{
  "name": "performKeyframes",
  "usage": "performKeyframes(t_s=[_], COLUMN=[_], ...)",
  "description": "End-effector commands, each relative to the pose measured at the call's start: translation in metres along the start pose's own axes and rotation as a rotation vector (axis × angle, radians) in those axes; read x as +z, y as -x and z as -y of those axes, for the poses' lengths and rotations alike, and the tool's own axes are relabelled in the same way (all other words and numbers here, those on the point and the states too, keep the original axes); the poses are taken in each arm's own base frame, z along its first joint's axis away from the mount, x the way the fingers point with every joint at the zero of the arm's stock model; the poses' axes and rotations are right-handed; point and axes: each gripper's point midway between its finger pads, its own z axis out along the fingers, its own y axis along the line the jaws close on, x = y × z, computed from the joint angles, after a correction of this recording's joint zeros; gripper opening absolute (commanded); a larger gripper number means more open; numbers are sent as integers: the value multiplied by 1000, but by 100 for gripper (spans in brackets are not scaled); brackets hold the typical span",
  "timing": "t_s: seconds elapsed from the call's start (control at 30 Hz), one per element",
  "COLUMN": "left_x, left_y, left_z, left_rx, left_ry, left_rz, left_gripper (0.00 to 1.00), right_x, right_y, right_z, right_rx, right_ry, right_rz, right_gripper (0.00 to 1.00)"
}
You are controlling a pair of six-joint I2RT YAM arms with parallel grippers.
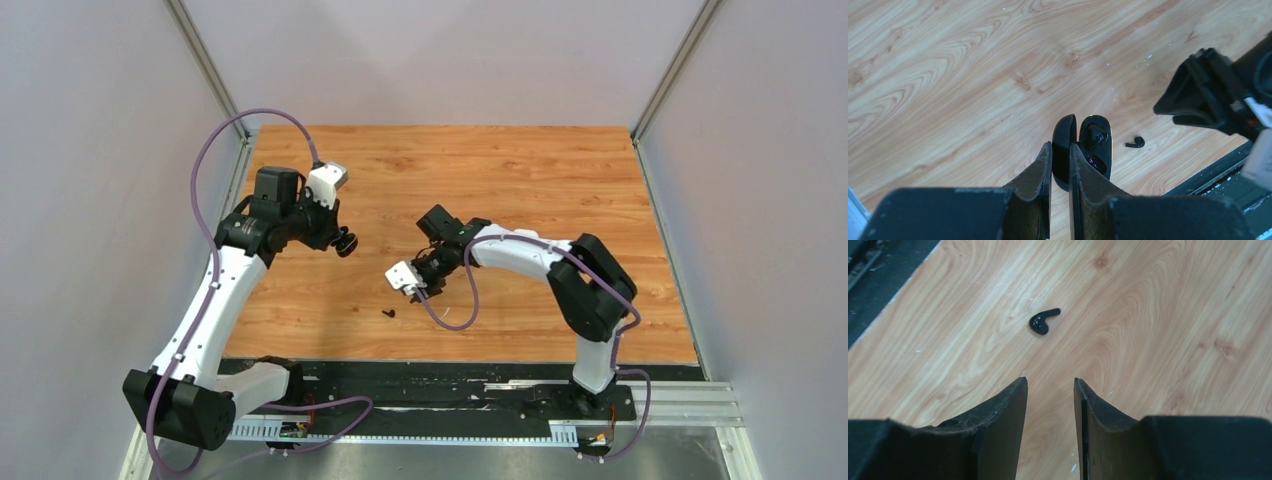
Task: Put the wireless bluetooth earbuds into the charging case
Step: Pick up the left earbud from the center of the board.
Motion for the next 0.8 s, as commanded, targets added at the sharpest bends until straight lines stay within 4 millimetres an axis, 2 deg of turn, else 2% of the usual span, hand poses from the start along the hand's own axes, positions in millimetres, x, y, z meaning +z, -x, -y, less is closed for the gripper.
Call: performKeyframes(t_s=[0.0, 0.1, 0.3, 0.57, 0.77], left_x=[-11, -13, -18, -21, -22], left_y=[3, 4, 7, 9, 8], left_z=[-2, -3, -1, 2, 3], left_rx=[-17, -23, -20, -26, -26], left_ry=[8, 9, 5, -2, -5], left_rz=[27, 36, 53, 72, 73], left_gripper=[0, 0, 0, 0, 0], right_x=[17, 28, 44, 59, 63], right_y=[17, 12, 2, -1, -3], right_z=[20, 20, 2, 4, 4], right_rx=[-103, -137, -209, -175, -171], right_ry=[30, 51, 144, 183, 208], right_rz=[60, 49, 18, 5, -5], right_gripper=[40, 42, 42, 39, 33])
